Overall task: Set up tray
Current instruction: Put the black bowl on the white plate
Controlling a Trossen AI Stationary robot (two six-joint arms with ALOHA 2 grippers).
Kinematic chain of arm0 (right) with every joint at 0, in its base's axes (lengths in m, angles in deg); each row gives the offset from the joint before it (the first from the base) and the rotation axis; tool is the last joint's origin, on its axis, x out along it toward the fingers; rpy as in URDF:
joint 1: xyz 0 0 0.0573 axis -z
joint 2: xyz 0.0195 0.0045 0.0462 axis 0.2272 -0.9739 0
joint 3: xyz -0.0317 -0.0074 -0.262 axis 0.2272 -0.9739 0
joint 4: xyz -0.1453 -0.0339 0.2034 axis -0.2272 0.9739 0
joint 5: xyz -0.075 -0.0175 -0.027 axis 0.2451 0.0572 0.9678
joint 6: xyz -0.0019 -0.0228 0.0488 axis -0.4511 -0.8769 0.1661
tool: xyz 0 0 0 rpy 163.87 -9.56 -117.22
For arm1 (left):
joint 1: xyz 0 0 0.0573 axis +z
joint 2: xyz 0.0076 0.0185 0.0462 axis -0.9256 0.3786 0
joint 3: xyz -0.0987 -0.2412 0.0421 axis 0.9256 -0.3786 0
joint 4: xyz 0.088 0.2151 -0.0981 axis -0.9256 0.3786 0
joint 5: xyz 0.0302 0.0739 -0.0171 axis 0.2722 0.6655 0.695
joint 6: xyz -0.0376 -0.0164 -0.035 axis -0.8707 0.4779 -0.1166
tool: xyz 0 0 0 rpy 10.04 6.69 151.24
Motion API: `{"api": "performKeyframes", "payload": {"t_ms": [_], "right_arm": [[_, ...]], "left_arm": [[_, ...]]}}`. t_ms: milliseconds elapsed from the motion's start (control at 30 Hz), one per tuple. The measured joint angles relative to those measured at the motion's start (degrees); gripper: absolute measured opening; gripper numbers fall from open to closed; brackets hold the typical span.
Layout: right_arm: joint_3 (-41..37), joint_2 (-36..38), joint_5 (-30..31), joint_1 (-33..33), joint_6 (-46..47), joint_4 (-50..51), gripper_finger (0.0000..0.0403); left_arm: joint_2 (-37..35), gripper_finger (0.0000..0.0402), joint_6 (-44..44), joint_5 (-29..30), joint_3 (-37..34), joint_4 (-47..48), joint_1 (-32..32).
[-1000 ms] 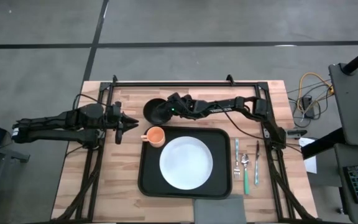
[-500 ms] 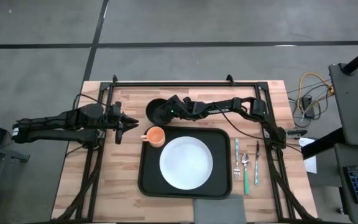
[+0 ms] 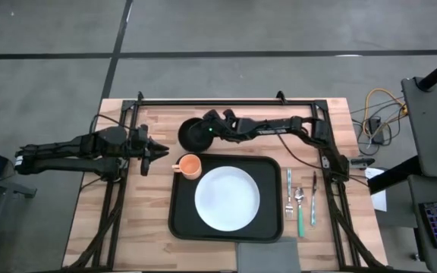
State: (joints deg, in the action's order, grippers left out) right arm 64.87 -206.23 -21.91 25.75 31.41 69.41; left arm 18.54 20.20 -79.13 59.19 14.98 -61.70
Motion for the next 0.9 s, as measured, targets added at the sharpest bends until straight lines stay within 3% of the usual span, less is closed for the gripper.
{"api": "performKeyframes", "payload": {"t_ms": [200, 433, 567, 700, 900], "right_arm": [[5.9, 8.1, -1.4, 0.0, -5.1, 16.5, 0.0009], [9.5, 21.3, -21.4, 0.0, -8.4, 34.9, 0.0009], [8.3, 24.8, -23.4, -2.9, -7.4, 43.3, 0.0009], [4.7, 24.3, -28.6, -6.3, -6.1, 44.1, 0.0009], [-2.2, 21.6, -29.9, -11.7, -5.1, 35.3, 0.0008]], "left_arm": [[0.0, 0.0061, -0.1, 0.0, 0.0, 1.7, 0.0], [0.0, 0.0061, -0.1, -0.5, 0.0, 1.6, 0.0], [0.0, 0.0061, -0.1, -0.6, 0.0, 1.6, 0.0], [0.0, 0.0061, -0.1, -0.6, 0.0, 1.6, 0.0], [0.0, 0.0062, -0.2, -0.6, 0.0, 1.6, 0.0]]}}
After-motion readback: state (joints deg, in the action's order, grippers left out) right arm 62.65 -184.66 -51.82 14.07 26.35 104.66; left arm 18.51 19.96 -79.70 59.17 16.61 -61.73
